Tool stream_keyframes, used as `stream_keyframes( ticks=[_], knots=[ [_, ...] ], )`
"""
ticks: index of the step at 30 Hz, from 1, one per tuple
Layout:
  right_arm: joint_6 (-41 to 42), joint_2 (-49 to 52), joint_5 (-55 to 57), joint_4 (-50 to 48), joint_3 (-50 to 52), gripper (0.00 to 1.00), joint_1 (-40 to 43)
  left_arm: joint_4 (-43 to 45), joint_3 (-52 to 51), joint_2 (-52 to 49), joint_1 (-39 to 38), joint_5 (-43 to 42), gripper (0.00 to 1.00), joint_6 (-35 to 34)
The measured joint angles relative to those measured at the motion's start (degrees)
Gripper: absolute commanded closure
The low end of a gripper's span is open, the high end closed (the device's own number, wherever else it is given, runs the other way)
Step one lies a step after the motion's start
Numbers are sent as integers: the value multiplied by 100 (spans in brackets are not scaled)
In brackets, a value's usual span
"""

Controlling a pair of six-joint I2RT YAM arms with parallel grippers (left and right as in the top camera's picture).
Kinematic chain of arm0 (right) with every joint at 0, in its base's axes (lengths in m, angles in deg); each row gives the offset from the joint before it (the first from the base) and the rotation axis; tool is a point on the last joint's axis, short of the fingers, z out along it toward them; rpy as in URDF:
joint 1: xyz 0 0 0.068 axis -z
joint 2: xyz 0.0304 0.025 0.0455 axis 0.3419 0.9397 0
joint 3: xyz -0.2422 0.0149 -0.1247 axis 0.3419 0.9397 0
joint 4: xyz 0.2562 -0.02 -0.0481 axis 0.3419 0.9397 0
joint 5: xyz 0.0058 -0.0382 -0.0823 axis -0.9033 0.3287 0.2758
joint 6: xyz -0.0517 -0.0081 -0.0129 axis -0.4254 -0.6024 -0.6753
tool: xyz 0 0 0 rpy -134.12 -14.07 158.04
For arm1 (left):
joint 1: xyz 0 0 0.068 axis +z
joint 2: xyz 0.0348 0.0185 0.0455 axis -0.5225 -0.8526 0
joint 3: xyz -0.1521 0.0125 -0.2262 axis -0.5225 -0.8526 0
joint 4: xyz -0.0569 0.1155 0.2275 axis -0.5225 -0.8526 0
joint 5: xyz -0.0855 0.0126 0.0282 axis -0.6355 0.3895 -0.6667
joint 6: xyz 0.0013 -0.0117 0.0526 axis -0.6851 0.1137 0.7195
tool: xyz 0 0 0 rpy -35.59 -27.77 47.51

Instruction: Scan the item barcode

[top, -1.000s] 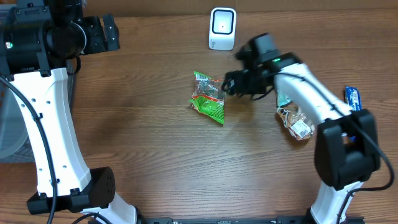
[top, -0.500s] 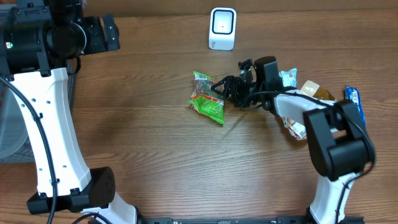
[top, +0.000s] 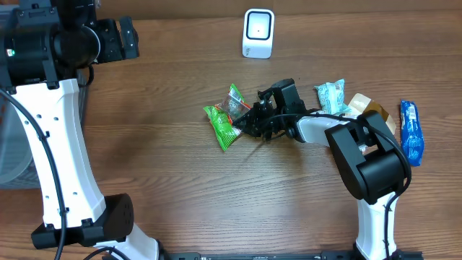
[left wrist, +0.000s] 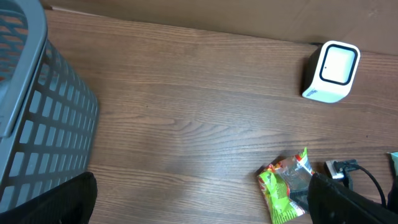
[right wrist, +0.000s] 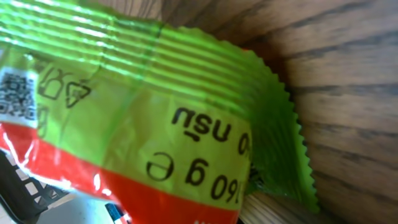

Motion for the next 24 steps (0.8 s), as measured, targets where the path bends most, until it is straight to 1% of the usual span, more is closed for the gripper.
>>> stream_keyframes(
  ticks=[3,6,8,9,11,12,13,14,15,16,17,19,21,24],
  knots=[
    [-245,-177,203,214,17,96,-4,0,0,0,0,0,0,2],
    [-680,-667,852,1099,9,96,9,0,0,0,0,0,0,0],
    [-1283,-1244,1895,2465,-153,96,2,-2,0,0,0,0,0,0],
    [-1655,-1462,2592,3279,-387,96,-24,-2,0,0,0,0,0,0],
    [-2022,-1580,3484,4022,-809,96,-92,0,0,0,0,0,0,0],
    [-2389,-1622,4607,4557,-1274,96,-267,0,0,0,0,2,0,0],
    [-2559,-1639,5202,4719,-1429,96,-380,0,0,0,0,0,0,0],
    [-2771,-1650,6043,4843,-1591,96,-592,0,0,0,0,0,0,0],
    [-2951,-1661,6782,4865,-1657,96,-820,0,0,0,0,0,0,0],
    [-3093,-1665,7291,4852,-1676,96,-1008,-2,0,0,0,0,0,0],
    [-3346,-1661,8039,4854,-1679,96,-1349,0,0,0,0,0,0,0],
    [-3650,-1576,8878,4972,-1700,96,-1847,2,0,0,0,2,0,2],
    [-3744,-1252,9617,5023,-1742,96,-2083,-2,0,0,0,0,0,0],
    [-3853,-452,10852,5049,-1749,96,-2339,0,0,0,0,0,0,0]
  ],
)
